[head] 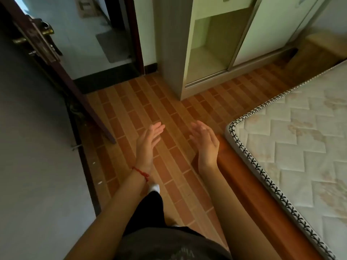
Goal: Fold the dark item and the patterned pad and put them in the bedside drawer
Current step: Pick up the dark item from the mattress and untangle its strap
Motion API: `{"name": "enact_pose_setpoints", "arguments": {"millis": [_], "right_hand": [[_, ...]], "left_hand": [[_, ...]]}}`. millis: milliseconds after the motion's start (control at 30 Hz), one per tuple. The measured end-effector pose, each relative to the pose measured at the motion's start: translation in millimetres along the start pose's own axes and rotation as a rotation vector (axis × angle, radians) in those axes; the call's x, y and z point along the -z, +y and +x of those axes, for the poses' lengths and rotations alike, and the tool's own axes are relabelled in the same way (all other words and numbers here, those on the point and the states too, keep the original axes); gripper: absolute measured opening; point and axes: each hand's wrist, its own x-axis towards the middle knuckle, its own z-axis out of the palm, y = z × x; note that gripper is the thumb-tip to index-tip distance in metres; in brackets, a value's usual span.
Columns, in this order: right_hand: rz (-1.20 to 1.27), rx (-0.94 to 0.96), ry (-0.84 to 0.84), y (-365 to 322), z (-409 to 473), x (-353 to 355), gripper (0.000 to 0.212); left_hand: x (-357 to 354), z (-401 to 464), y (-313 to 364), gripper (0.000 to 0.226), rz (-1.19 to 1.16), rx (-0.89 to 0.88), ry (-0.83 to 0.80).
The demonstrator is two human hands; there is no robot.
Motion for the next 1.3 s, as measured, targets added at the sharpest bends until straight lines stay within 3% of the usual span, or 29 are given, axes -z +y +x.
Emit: {"name": "enact_pose_setpoints", "arguments": {"millis": [567, 800, 1300], "right_hand": [[0.003, 0.015, 0.113, 9.9, 109.1, -94.6, 0.023], [-0.003, 0.002, 0.14, 6.4, 150.4, -110.9, 0.024], [0.029, 0.05, 0.137, -30.2, 296.9, -97.3, 0.023]], "left_hand": [[27.7, 165.2, 33.0, 0.043, 0.015, 0.038, -0.14], [27.3, 210.4, 39.4, 0.043, 0.0, 0.069, -0.121], [-67.3, 335.8, 53.6, 0.037, 0.047, 0.06, -0.185]]}}
